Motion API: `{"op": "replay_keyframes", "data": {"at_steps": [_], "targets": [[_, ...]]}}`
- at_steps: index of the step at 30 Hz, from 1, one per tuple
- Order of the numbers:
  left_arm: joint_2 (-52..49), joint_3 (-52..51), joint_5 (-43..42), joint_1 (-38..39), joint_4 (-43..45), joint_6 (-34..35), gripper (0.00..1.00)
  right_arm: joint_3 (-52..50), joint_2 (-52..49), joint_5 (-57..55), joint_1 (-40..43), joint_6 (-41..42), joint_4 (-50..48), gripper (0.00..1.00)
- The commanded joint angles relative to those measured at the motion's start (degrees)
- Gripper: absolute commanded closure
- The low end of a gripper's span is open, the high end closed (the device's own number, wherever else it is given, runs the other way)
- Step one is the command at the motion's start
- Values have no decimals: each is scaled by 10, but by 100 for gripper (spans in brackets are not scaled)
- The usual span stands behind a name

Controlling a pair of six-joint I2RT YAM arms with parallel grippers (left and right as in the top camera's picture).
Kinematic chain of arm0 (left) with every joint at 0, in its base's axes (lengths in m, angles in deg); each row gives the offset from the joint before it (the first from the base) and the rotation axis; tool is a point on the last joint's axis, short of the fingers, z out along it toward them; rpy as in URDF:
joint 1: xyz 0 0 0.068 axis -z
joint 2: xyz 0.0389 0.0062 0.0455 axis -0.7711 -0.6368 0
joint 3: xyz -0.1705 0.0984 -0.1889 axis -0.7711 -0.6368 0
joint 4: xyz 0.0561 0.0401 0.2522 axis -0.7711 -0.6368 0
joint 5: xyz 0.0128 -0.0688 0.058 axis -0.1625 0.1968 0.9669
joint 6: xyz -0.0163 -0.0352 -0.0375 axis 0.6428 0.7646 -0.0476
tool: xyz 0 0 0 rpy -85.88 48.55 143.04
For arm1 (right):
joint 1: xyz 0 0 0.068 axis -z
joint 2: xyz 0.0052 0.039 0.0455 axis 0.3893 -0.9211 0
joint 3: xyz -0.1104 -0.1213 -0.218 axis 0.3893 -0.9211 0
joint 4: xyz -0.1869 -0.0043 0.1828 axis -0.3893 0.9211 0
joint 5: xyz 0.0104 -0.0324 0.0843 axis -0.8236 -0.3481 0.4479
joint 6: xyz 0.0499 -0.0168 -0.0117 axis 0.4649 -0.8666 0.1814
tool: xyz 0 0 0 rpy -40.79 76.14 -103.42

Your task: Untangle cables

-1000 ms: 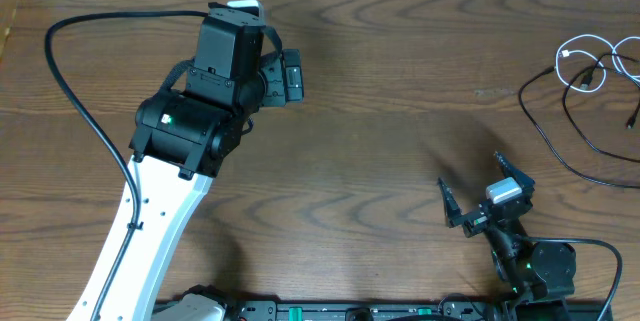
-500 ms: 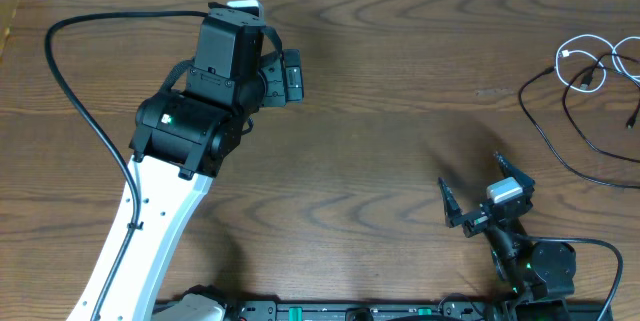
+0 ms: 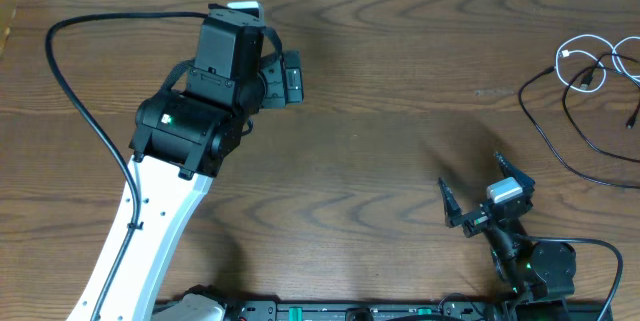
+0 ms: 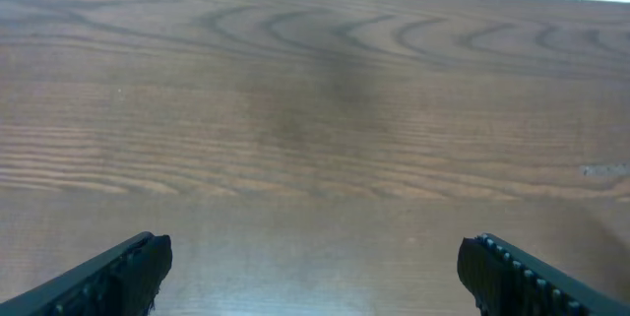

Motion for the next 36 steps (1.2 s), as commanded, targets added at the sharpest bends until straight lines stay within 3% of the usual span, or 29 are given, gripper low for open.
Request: {"op": "replay_keyframes", "data": {"at_steps": [1,8,13,19,25,36], "targets": [[12,4,8,-2,-6,-11,2,-2,3,-4,3,8,2,1],[102,-56,7,-29,10,-44,2,-2,3,-4,3,8,2,1],[215,-186,-2,-72,105,-44,2,-2,3,-4,3,8,2,1],[378,-377,-75,-157,247,-44,2,-2,3,-4,3,8,2,1],[500,-520,-85,-211,332,-44,2,-2,3,-4,3,8,2,1],[673,-767,-83,-239,492,-57,2,-2,3,-4,3,8,2,1]]}}
